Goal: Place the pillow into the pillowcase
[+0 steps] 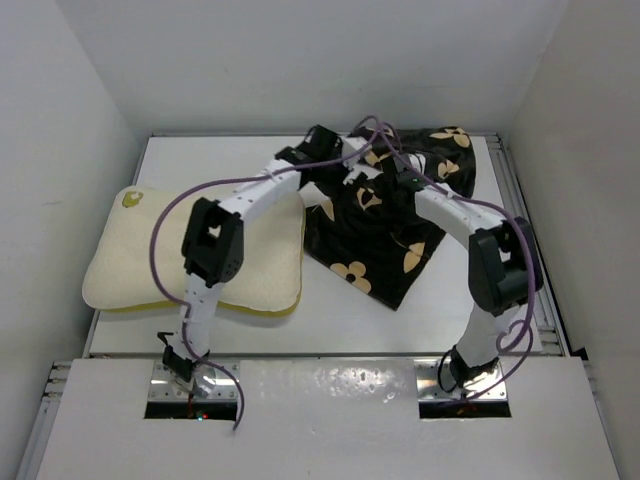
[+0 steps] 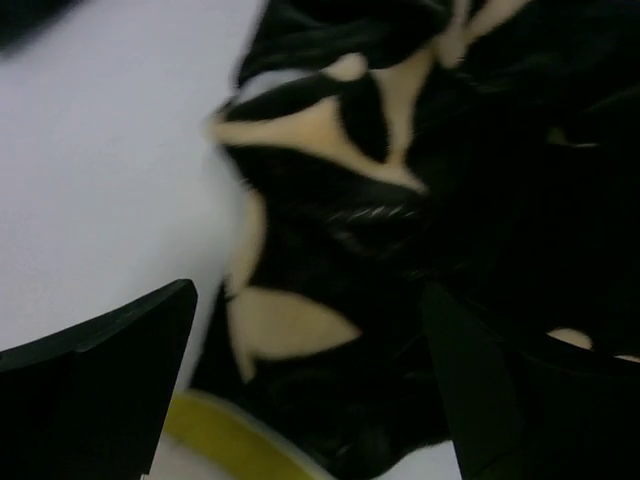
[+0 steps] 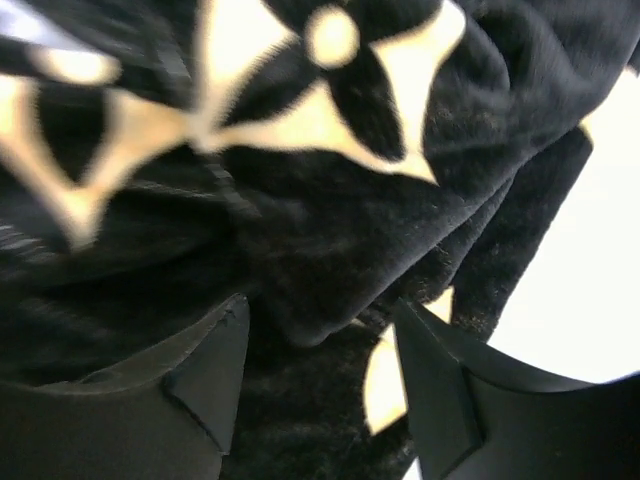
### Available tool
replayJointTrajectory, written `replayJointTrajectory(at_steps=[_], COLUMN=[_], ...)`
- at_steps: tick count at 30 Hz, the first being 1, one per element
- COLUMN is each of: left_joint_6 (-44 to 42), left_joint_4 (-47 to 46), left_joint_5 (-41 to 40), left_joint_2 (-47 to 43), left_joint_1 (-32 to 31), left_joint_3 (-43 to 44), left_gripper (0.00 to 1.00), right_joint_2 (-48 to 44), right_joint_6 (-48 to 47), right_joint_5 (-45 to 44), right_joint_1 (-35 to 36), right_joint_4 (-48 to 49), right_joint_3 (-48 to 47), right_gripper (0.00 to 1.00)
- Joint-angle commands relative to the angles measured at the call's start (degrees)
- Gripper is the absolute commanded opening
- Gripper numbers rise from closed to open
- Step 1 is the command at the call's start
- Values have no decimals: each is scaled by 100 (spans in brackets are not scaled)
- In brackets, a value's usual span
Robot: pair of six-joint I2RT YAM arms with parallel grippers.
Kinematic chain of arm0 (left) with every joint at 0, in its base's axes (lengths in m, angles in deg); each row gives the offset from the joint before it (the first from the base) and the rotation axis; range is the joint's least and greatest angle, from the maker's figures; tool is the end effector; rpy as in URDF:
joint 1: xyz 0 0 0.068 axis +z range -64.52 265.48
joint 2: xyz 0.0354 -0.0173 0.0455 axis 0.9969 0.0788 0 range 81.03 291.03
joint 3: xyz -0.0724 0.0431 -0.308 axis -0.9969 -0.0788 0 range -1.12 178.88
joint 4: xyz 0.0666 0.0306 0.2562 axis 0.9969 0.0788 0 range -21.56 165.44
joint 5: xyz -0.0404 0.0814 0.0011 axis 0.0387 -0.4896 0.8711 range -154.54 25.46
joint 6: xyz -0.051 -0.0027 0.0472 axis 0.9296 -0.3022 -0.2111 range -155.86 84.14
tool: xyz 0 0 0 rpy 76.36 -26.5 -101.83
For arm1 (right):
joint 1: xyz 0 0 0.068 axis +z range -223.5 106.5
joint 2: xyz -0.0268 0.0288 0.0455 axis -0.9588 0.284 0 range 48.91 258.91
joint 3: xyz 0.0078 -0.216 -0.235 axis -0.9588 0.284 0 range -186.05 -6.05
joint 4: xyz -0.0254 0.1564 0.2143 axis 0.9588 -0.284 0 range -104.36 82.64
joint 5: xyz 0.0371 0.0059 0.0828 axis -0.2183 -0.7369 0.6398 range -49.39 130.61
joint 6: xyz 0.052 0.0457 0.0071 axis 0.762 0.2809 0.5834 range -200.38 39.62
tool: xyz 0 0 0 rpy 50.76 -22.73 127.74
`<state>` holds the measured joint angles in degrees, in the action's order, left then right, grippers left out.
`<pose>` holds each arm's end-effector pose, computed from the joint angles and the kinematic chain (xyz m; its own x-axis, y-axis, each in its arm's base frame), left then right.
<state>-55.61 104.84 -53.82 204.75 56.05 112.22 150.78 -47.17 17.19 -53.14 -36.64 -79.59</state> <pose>0.4643 -0.2739 0.2923 -0.3968 0.6050 -0.6903 0.7733 0.6255 0.1038 0.3833 0.1181 0.2463 -0.7278 0.2660 -0.6321 0.3335 0.9427 0.0127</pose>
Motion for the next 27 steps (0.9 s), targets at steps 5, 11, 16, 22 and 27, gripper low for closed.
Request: replayJointTrajectory(at_steps=[5,11,16,22,27], left_joint_6=[1175,1667,1308,-684,-1558], left_joint_4=[-1336,-1215,-1162,-365,270], left_joint_5=[502,-956,-703,-729,-1046], left_joint_2=[881,1593,927,328,372], left_joint_1=[-466,-512,-292,-388,-599], left_joint_3=[197,276,-494,-831,-989], left_gripper=[100,0,0,0,0], right_joint_2=[659,-454,-1983,-2636,-2567], right_joint_6=[124,1079,1679,1671,821], right_joint_5=[47,302,610,654,970], right_joint_1=[-374,-1250,-2430,-3029,-2995], right_joint_4=[-298,281,782,546,379], right_joint_3=[14,1445,2877,3187,2785], right_gripper=[26,0,0,0,72])
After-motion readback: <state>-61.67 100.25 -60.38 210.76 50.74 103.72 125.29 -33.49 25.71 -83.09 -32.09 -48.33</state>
